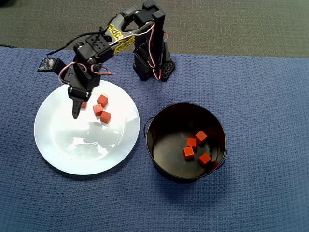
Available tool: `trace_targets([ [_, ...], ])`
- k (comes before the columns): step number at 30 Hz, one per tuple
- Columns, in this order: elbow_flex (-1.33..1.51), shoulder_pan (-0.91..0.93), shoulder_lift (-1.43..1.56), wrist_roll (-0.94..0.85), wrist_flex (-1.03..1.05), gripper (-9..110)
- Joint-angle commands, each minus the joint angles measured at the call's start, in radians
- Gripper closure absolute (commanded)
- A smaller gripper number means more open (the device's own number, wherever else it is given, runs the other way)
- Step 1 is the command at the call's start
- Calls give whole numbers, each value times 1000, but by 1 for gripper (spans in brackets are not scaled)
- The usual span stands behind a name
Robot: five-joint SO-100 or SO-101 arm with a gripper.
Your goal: Pick up the red cubes from the white plate and place them in the black recipient
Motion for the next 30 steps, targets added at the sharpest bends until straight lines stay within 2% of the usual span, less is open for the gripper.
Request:
trace_targets([
  [1, -75, 31, -3, -87, 74, 76],
  [5, -69, 54, -17, -302, 170, 77],
  [8, -69, 75, -43, -407, 158, 78],
  [22, -71, 169, -132, -528, 54, 78],
  [28, -71, 193, -172, -658, 21, 77],
  [30, -74, 192, -181, -643, -8, 78],
])
